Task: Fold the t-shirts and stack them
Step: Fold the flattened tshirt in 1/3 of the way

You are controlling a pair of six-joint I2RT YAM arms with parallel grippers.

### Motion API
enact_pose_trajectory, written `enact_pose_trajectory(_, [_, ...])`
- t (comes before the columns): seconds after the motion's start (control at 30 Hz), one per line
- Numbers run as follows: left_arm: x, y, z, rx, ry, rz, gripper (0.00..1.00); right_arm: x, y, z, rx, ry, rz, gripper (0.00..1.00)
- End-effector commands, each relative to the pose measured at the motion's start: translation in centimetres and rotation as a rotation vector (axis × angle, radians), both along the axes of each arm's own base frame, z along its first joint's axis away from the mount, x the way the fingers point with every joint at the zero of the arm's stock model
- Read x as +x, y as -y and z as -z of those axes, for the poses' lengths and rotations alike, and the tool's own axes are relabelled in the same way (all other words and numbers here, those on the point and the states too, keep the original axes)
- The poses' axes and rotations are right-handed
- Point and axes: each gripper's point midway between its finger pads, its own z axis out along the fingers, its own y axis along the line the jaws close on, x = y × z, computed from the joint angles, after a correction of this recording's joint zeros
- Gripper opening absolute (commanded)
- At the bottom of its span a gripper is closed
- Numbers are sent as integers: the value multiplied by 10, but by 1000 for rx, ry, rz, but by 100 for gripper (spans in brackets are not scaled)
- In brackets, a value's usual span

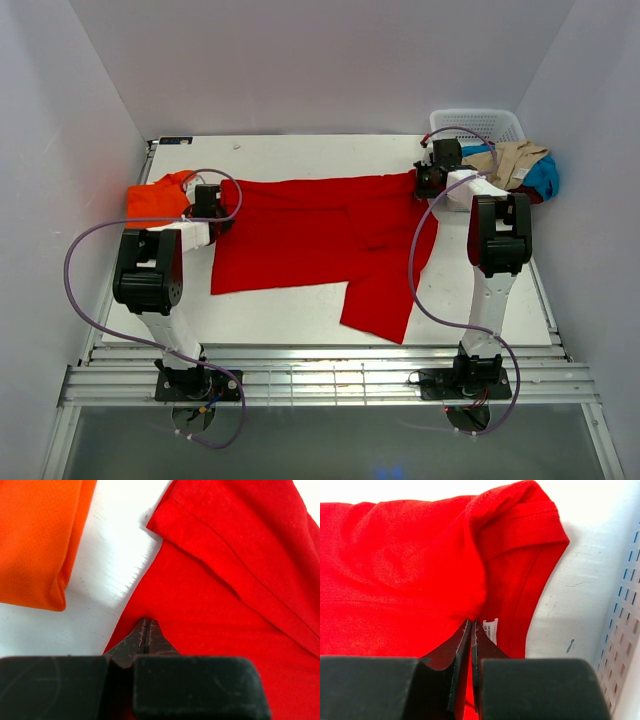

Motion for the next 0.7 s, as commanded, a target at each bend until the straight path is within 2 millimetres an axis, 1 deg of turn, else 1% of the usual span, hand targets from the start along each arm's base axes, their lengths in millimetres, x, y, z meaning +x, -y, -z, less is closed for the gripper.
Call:
enact_pose_trajectory(0.0, [-18, -22, 9, 44, -85, -46, 0, 12, 15, -25, -25, 63, 24, 8])
enact_pose_trajectory(0.2, [-19, -25, 11, 39, -93, -49, 0, 11, 19, -25, -31, 61, 28, 8])
enact_pose_trajectory(0.33, [-11, -19, 9, 18, -73, -24, 0, 12, 15, -25, -15, 60, 17, 9])
enact_pose_trajectory(0.37, [-9, -15, 7, 6, -66, -2, 0, 13, 15, -25, -12, 61, 19, 12])
enact_pose_trajectory(0.4, [-4, -13, 3, -4, -48, 10, 0, 13, 14, -27, -7, 65, 15, 23])
enact_pose_trajectory(0.43, [2, -10, -3, -14, -18, 22, 0, 16, 13, -31, 1, 80, 12, 29])
enact_pose_trajectory(0.47, [10, -4, -11, -30, 22, 50, 11, 17, 10, -35, 9, 93, 3, 33])
enact_pose_trajectory(0.5, [19, 0, -22, -34, 61, 66, 14, 19, 7, -43, 22, 112, -6, 40])
enact_pose_trajectory(0.53, [30, 4, -34, -39, 113, 80, 18, 22, 6, -50, 30, 129, -9, 42])
enact_pose_trajectory(0.57, [38, 7, -42, -42, 134, 92, 26, 26, 5, -61, 36, 156, -10, 45])
enact_pose_trajectory(0.6, [45, 13, -50, -41, 153, 113, 40, 29, 3, -75, 44, 186, -15, 46])
enact_pose_trajectory(0.63, [59, 17, -70, -37, 202, 123, 46, 31, 3, -84, 48, 206, -19, 48])
enact_pose_trajectory(0.67, [66, 19, -80, -31, 227, 131, 52, 35, 2, -97, 52, 238, -22, 49])
